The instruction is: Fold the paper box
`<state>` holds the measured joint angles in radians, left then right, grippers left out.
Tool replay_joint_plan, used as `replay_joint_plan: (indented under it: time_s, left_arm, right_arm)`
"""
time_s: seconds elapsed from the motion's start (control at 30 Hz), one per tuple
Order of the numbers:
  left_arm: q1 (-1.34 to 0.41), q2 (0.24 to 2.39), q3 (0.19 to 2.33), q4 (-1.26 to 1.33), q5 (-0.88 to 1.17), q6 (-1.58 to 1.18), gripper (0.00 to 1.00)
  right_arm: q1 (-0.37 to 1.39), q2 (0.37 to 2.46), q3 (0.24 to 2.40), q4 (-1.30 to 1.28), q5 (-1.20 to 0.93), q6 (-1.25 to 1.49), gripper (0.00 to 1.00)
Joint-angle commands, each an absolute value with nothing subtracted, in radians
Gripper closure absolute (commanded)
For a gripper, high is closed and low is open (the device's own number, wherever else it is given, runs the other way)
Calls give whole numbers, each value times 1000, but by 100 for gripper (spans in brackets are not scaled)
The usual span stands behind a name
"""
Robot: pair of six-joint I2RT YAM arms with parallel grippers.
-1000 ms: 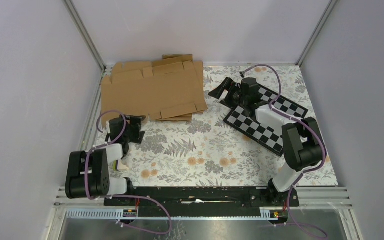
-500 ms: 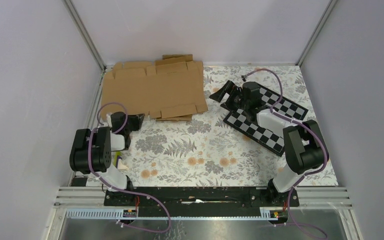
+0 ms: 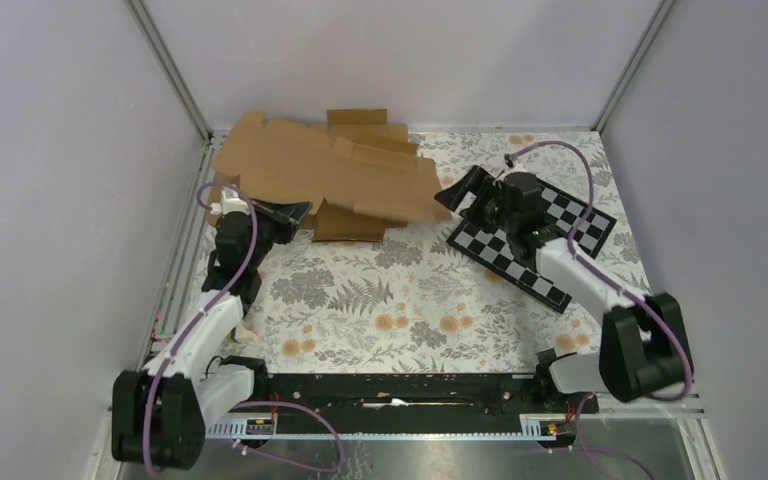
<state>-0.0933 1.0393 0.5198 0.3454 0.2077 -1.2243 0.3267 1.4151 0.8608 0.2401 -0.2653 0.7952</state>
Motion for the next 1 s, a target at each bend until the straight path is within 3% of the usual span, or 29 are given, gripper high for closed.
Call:
replay_joint_plan:
  time_s: [0.0,0.27,0.5,0.77,0.97]
  left_arm:
    - [-174,920,514,173,270,-1172,100]
    - [-321,767,436,2,208,-1139,100]
    - [-364,687,428,-143,116,-1091,100]
    - [-362,572,594,-419,-232,-1038,100]
    - [-362,542,583,-422,-255,-1025,100]
  right_arm:
    - [333,1217,777,116,-53,755,1]
    - [333,1023,644,-56,59,690,1]
    - [334,1048,595,-169,20,710,1]
    - [334,1011,502,-279,260,764,1]
    - [226,1101,511,-362,296,802,1]
